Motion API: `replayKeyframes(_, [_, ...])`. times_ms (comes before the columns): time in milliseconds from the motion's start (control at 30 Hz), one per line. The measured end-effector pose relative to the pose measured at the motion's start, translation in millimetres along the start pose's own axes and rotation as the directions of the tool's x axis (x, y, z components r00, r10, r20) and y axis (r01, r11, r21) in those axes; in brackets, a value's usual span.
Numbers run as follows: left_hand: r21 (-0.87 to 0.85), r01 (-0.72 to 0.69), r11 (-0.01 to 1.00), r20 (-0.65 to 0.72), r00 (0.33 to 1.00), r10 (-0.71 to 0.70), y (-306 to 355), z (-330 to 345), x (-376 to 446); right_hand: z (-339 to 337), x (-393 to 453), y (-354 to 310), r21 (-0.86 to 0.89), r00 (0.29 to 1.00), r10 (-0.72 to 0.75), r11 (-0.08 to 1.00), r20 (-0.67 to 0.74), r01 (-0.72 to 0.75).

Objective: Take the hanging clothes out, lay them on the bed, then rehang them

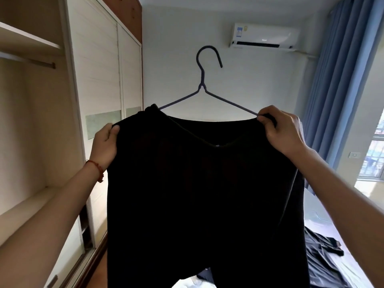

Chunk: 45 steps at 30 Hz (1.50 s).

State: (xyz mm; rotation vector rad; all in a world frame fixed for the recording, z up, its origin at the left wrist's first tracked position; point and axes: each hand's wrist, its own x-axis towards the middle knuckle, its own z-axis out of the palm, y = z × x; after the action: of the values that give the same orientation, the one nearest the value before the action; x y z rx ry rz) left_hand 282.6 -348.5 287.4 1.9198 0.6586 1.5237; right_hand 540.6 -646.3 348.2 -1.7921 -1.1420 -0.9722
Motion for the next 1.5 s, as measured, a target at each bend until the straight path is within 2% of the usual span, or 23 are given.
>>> replayKeyframes(100, [-0.070, 0.049, 0.996, 0.060, 0.997, -0.045, -2, -7, -5, 11, -13, 5, 0.029, 1.000, 0.010, 1.000, 0.011, -0.010])
replayKeyframes(233, [-0.215, 0.204, 0.955, 0.212, 0.964, -0.158, -10, -26, 0, 21, -27, 8, 0.034, 0.999, 0.043, 0.998, 0.032, -0.044])
replayKeyframes(333, [-0.282, 0.257, 0.924, 0.303, 0.938, -0.168, -15, -42, 11, 24, -31, 6, 0.039, 1.000, -0.010, 0.999, 0.018, 0.010])
replayKeyframes(433, [-0.369, 0.322, 0.872, 0.332, 0.922, -0.201, -20, -54, 22, 26, -31, 7, 0.078, 0.998, -0.063, 0.995, -0.022, 0.064])
replayKeyframes(533, [-0.343, 0.324, 0.882, 0.356, 0.913, -0.198, -24, -52, 26, 29, -32, 5, 0.133, 0.994, -0.102, 0.986, -0.026, 0.105])
replayKeyframes(667, [-0.259, 0.391, 0.883, 0.436, 0.863, -0.254, -24, -46, 19, 37, -29, 0, 0.172, 0.998, -0.055, 0.983, -0.027, 0.059])
replayKeyframes(767, [-0.068, 0.269, 0.961, 0.387, 0.895, -0.223, -28, -52, 18, 41, -30, 1, 0.158, 1.000, -0.002, 0.987, -0.003, 0.002])
replayKeyframes(900, [-0.060, 0.105, 0.993, 0.293, 0.952, -0.083, -6, -47, 16, 47, -27, -9, 0.109, 0.998, 0.060, 0.992, 0.031, -0.064])
replayKeyframes(967, [0.062, -0.053, 0.997, 0.335, 0.942, 0.030, 10, -33, 12, 51, -23, -16, 0.077, 0.994, 0.097, 0.992, 0.045, -0.100])
replayKeyframes(1033, [0.226, -0.185, 0.956, 0.362, 0.927, 0.093, 13, -19, 7, 52, -21, -20, 0.051, 0.990, 0.128, 0.990, 0.053, -0.131])
replayKeyframes(1100, [0.312, -0.202, 0.928, 0.322, 0.942, 0.097, 15, -12, 0, 53, -23, -19, 0.007, 0.992, 0.118, 0.993, 0.044, -0.118])
replayKeyframes(1333, [0.237, -0.158, 0.958, 0.256, 0.962, 0.095, 27, 12, -17, 44, -44, 0, -0.247, 0.996, -0.077, 0.965, 0.052, 0.088])
replayKeyframes(1400, [0.212, -0.181, 0.960, 0.257, 0.959, 0.123, 36, 20, -24, 40, -50, -2, -0.288, 0.995, -0.088, 0.953, 0.050, 0.098])
replayKeyframes(1500, [0.201, -0.255, 0.946, 0.274, 0.942, 0.196, 53, 35, -35, 36, -56, -11, -0.300, 0.995, -0.028, 0.952, 0.091, 0.054])
